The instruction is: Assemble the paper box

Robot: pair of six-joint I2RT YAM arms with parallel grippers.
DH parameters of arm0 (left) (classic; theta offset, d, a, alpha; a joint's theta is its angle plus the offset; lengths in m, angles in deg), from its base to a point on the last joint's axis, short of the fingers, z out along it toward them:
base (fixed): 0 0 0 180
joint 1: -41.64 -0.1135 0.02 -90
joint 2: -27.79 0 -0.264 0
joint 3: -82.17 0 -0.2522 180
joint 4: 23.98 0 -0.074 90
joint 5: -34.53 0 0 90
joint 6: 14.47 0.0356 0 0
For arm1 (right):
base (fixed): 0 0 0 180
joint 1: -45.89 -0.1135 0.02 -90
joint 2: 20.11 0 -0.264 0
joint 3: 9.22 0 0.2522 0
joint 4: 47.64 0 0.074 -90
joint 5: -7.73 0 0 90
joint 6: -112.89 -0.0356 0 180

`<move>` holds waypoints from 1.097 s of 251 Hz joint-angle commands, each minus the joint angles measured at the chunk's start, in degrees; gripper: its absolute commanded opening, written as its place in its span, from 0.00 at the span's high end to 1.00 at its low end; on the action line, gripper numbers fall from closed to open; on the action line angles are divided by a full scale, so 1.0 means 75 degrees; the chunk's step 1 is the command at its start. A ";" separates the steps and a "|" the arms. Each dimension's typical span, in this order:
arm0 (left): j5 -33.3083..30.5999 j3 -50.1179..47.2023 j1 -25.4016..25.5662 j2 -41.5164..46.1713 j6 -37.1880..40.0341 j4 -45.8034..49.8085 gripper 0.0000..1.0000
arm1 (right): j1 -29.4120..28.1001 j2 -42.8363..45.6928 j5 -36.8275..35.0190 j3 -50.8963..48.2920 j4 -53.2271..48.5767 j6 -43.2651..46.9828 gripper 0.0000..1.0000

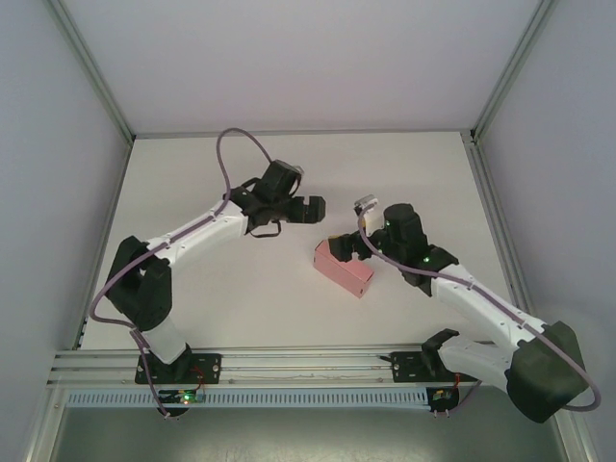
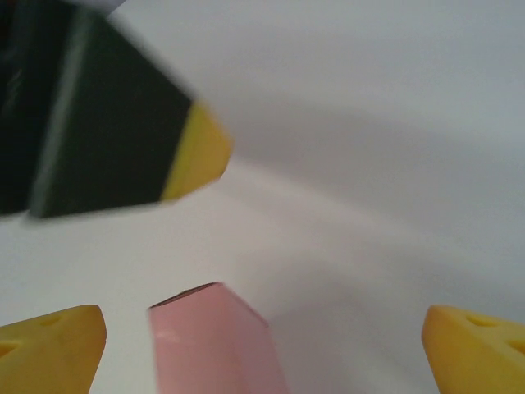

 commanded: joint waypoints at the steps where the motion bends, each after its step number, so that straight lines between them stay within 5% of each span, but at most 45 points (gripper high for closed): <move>1: -0.1420 -0.0094 -0.0680 0.0392 -0.0318 0.1536 0.00 | -0.0225 -0.0509 0.0757 0.0662 -0.2251 0.1396 0.02; 71: -0.1980 -0.1062 -0.1542 0.1239 -0.0633 0.1863 0.00 | -0.0418 -0.1659 -0.1131 0.1480 -0.2969 0.1755 0.02; 133: -0.2440 -0.1394 -0.1689 0.1512 -0.0648 0.2021 0.00 | -0.1051 -0.2652 -0.1107 0.1815 -0.3457 0.2302 0.06; 150: -0.2395 -0.1504 -0.1690 0.1562 -0.0618 0.1930 0.00 | -0.1142 -0.2881 -0.1501 0.2045 -0.3583 0.2437 0.15; 188: -0.2450 -0.1458 -0.1700 0.1519 -0.0560 0.1954 0.00 | -0.1176 -0.3070 -0.2153 0.2680 -0.3855 0.3113 0.61; 239: -0.2847 -0.1381 -0.1700 0.1644 -0.0554 0.2028 0.00 | -0.1201 -0.3171 -0.2427 0.3400 -0.3883 0.6120 0.68; 275: -0.3303 -0.1424 -0.1715 0.1849 -0.0735 0.2263 0.00 | -0.1532 -0.3861 -0.3676 0.3607 -0.2631 0.7898 0.72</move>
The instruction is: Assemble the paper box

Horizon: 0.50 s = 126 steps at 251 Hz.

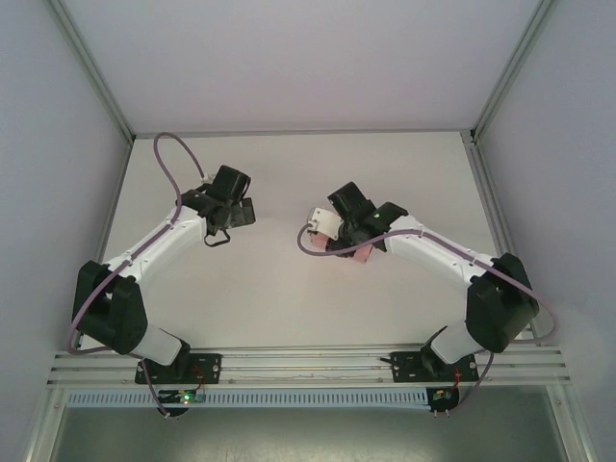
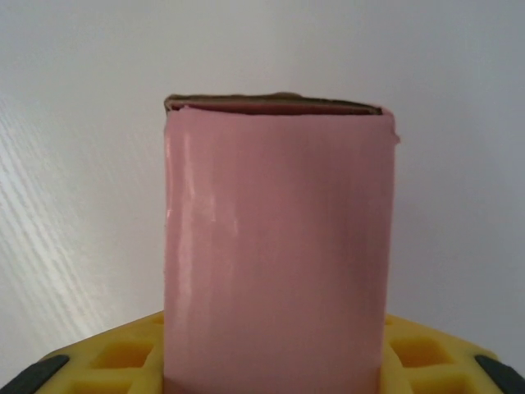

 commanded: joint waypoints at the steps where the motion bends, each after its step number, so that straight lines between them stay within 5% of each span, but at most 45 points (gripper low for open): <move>1: -0.0707 -0.0008 -0.0108 0.0388 -0.0213 0.0462 0.00 | -0.0331 -0.0610 -0.1272 0.0218 0.0999 0.2216 0.72; 73: -0.0931 -0.0627 -0.0130 0.1078 -0.0719 0.0467 0.00 | -0.1365 -0.2056 -0.3175 -0.0184 0.3991 0.3010 0.68; 126: -0.0975 -0.0994 -0.0157 0.1348 -0.0658 0.0151 0.00 | -0.1812 -0.1859 -0.2885 -0.1262 0.4683 0.2426 0.50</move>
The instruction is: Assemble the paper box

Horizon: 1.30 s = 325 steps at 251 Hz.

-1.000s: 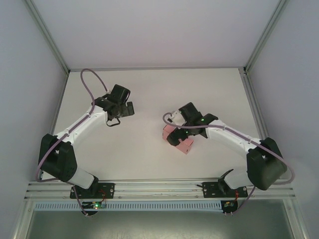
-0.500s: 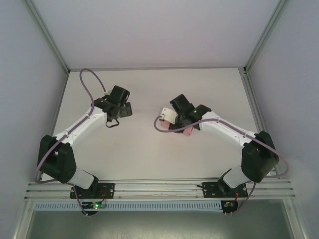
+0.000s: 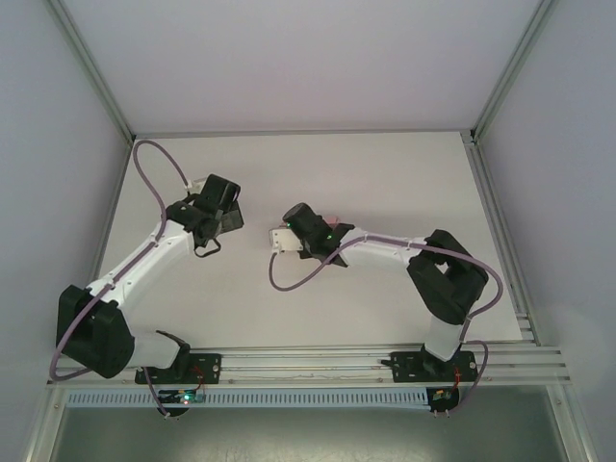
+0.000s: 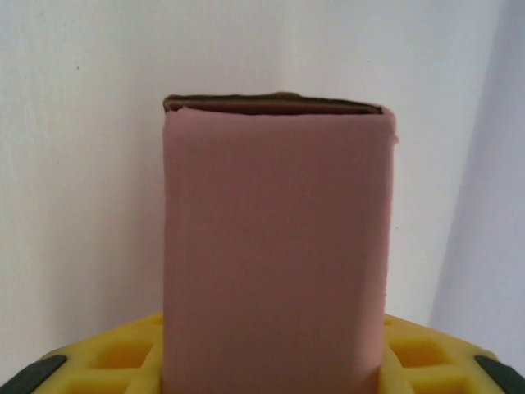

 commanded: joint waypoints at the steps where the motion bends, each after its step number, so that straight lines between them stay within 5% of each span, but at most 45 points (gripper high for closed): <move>1: -0.0342 -0.0114 -0.0105 0.0173 -0.0118 0.0013 0.00 | -0.0186 0.0145 -0.0128 -0.0736 0.0692 -0.0178 0.49; 36: -0.0382 -0.0008 -0.0139 0.0132 0.0015 -0.0055 0.00 | -0.0320 0.0530 0.0017 -0.0711 -0.0075 -0.0841 0.02; 108: -0.0677 -0.0205 -0.0150 0.0496 0.0450 -0.0710 0.00 | -0.0404 0.2505 0.1313 -0.0873 -0.1283 -0.1446 0.02; 146: -0.1353 -0.0787 -0.0181 0.0952 0.1210 -0.1826 0.00 | 0.0393 0.3811 0.1531 -0.1103 -0.1324 -0.2706 0.02; 191: -0.2264 -0.2442 -0.0478 0.1246 0.2571 -0.4773 0.00 | 0.3555 0.5373 0.1698 -0.2845 0.1251 -0.5923 0.02; 232: -0.1362 -0.3700 -0.1228 0.0831 0.3849 -0.7306 0.00 | 0.5728 0.6201 0.1029 -0.5204 0.4178 -0.7547 0.02; 271: -0.0109 -0.4458 -0.1803 0.0259 0.4303 -0.9243 0.00 | 0.6349 0.5901 0.1063 -0.6602 0.6237 -0.7852 0.02; 325: 0.0770 -0.4641 -0.2121 -0.0754 0.4947 -1.0530 0.00 | 0.6384 0.3800 0.1082 -0.6750 0.8632 -0.7854 0.02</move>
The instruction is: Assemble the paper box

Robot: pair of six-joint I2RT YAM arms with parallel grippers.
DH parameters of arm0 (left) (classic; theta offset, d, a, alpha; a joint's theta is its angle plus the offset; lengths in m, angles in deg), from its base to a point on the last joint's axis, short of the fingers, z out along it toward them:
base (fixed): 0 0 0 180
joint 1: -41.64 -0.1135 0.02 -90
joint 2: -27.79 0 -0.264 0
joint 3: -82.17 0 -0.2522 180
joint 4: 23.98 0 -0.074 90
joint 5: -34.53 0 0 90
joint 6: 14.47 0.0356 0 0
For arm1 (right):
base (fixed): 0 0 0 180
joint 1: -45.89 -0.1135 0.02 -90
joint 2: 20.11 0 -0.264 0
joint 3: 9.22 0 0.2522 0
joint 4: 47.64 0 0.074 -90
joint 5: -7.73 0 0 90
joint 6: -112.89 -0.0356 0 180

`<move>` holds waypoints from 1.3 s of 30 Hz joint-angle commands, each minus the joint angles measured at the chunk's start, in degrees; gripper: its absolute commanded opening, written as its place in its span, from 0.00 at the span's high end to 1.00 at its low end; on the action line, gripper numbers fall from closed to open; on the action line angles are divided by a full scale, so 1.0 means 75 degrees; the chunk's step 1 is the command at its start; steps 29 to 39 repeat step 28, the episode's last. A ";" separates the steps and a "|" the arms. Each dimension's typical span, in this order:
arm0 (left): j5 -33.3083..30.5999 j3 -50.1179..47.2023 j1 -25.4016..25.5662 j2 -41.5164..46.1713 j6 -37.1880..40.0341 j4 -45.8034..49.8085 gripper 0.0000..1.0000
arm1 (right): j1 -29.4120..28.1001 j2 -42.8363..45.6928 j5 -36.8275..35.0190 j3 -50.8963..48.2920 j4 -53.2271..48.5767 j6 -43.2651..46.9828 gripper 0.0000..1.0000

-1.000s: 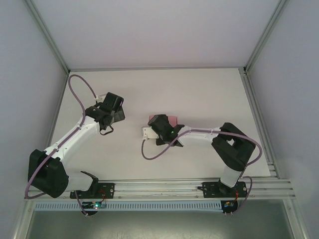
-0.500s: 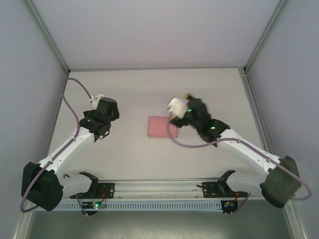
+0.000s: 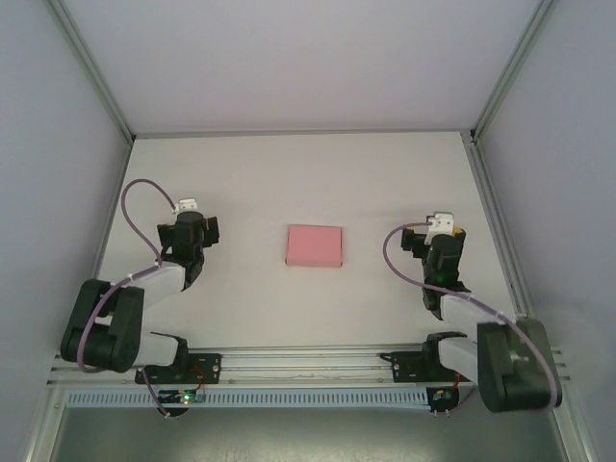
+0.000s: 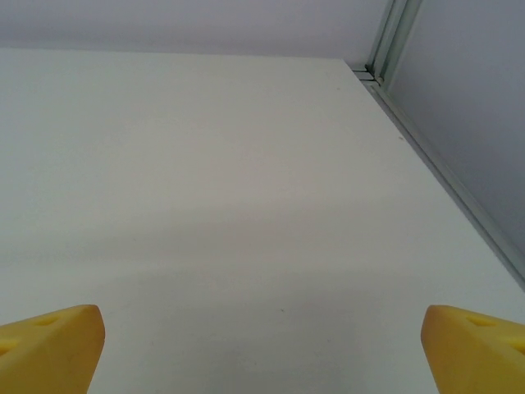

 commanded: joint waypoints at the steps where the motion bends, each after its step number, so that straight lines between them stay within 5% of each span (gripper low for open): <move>1: 0.0767 -0.0041 -0.0194 -0.0360 0.0730 -0.1743 0.00 | 0.0049 -0.0932 -0.0015 0.0001 0.2570 -0.0303 0.02; 6: 0.1655 -0.0614 -0.0766 -0.1594 0.0435 -0.4044 0.00 | 0.0157 -0.2996 0.0455 0.0629 0.3648 -0.0251 0.02; 8: 0.1545 -0.0553 -0.0866 -0.1222 0.0150 -0.3199 0.00 | 0.0216 -0.2394 0.0771 0.1271 0.1401 -0.0170 0.02; 10: 0.1519 -0.0674 -0.0861 -0.1471 0.0228 -0.3893 0.00 | 0.0225 -0.2867 0.0942 0.0951 0.2872 -0.0170 0.02; 12: 0.1538 -0.0556 -0.0861 -0.1280 0.0198 -0.3319 0.00 | 0.0216 -0.2568 0.0960 0.1116 0.1998 -0.0079 0.02; 39: 0.1533 -0.0570 -0.0857 -0.1335 0.0243 -0.3450 0.00 | 0.0204 -0.2640 0.0986 0.1080 0.2203 -0.0057 0.02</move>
